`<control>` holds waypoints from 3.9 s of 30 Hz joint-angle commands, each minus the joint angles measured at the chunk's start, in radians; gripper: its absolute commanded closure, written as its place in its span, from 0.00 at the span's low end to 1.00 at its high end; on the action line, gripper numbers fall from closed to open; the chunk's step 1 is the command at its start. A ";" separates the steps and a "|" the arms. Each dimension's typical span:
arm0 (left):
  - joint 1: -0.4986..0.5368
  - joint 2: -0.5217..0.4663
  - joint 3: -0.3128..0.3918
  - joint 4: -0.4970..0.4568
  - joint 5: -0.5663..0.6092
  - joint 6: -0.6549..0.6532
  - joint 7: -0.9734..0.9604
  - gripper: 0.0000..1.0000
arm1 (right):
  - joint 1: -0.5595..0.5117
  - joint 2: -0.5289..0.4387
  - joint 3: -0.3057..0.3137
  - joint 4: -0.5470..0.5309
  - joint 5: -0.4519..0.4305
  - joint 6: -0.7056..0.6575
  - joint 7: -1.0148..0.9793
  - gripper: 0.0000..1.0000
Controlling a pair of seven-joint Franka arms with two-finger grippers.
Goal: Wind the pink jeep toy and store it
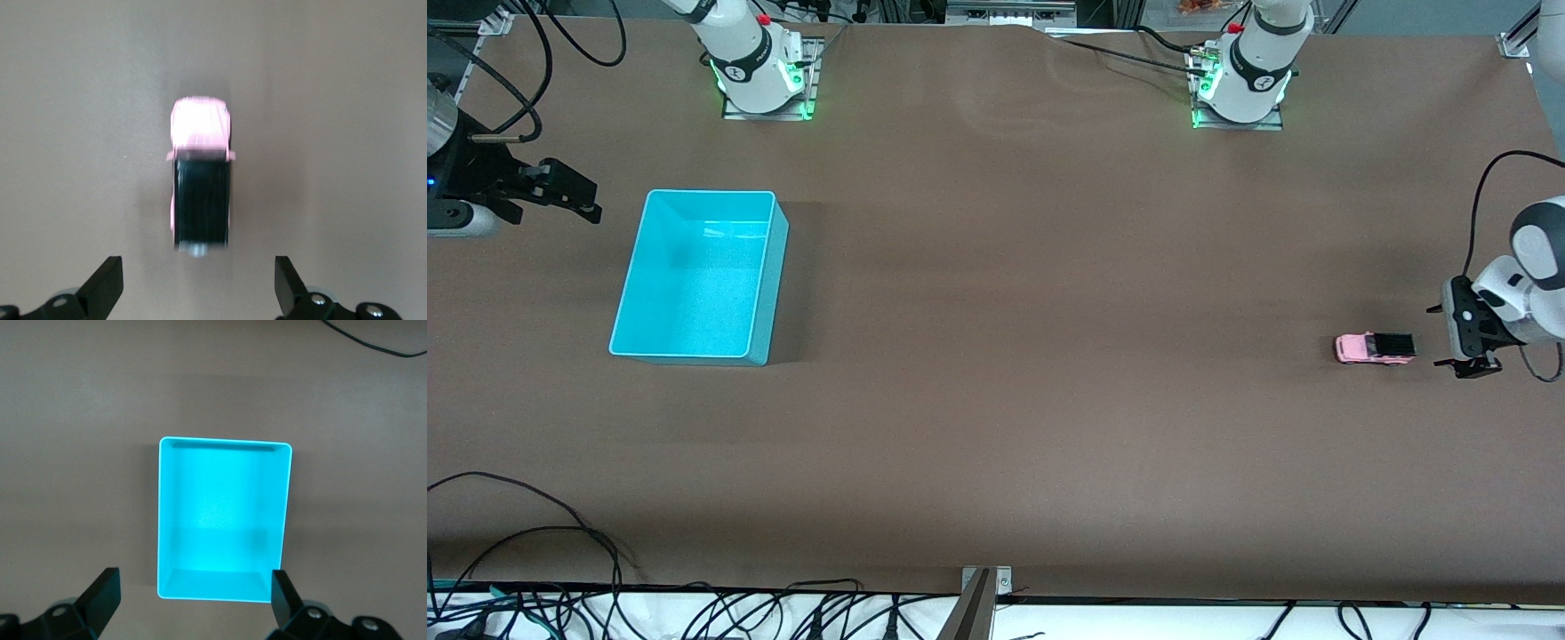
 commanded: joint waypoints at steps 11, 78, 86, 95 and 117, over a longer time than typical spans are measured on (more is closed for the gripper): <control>-0.026 -0.045 -0.023 0.248 -0.060 -0.437 -0.399 0.00 | 0.000 -0.009 0.000 0.001 -0.007 -0.011 -0.008 0.00; -0.260 -0.060 -0.318 0.409 -0.025 -0.672 -1.837 0.00 | 0.060 0.037 0.047 0.011 -0.016 0.004 -0.120 0.00; -0.247 -0.058 -0.317 0.413 -0.025 -0.661 -1.839 0.00 | 0.092 0.085 0.053 0.038 -0.005 0.018 -0.396 0.00; -0.305 -0.118 -0.213 0.377 -0.024 -0.575 -1.849 0.00 | 0.126 0.152 0.061 0.034 0.035 0.020 -0.678 0.00; -0.457 -0.512 -0.016 0.026 -0.170 -0.425 -1.851 0.00 | 0.145 0.410 0.098 -0.073 0.082 0.262 -1.093 0.00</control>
